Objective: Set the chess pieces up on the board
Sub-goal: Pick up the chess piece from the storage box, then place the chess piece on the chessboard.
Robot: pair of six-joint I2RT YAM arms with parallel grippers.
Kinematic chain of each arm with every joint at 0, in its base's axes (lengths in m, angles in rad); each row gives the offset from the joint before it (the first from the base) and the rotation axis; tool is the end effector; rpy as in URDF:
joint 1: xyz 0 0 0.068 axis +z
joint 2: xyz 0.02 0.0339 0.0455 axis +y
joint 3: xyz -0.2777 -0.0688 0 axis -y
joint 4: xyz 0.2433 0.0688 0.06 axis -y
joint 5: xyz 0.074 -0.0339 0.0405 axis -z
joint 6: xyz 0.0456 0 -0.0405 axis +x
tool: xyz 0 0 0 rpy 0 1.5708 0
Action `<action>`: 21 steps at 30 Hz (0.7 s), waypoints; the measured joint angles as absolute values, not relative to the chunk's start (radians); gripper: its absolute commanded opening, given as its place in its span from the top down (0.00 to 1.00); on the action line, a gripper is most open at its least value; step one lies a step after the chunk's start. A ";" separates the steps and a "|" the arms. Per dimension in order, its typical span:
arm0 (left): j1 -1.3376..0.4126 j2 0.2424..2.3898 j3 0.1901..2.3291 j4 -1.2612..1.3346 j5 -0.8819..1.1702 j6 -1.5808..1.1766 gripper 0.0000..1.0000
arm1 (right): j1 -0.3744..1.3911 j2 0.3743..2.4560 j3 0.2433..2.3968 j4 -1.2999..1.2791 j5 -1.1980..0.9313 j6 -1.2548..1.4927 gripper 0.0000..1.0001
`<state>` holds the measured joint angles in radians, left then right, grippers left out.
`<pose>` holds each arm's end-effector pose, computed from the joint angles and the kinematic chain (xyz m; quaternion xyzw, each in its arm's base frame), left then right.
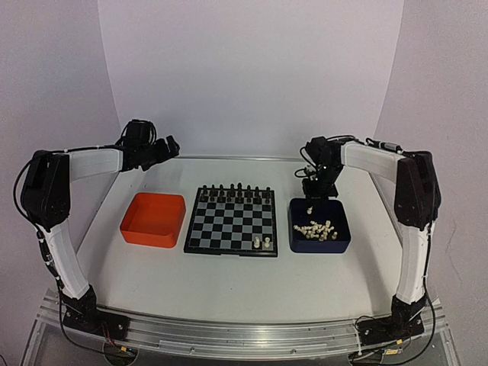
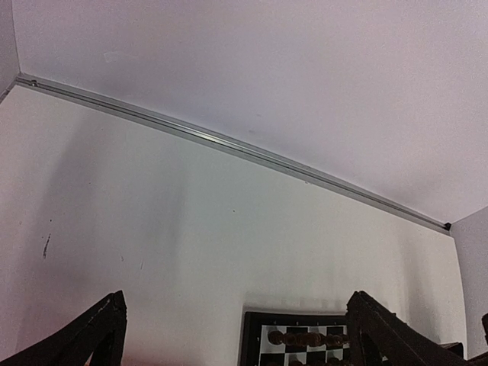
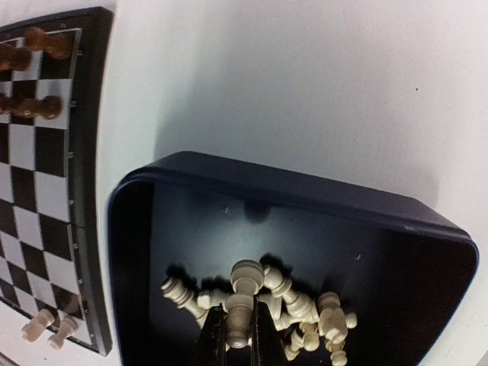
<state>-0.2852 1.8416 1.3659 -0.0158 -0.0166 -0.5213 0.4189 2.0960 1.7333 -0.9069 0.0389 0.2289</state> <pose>0.4258 -0.1240 0.2666 -0.1053 0.8514 -0.1951 0.4754 0.4058 0.1788 0.2094 -0.0909 0.9843 0.0295 0.1483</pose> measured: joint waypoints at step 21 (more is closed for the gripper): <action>-0.285 1.777 1.311 -0.029 0.050 -0.505 0.00 | 0.737 2.008 1.940 -1.008 0.013 0.300 1.00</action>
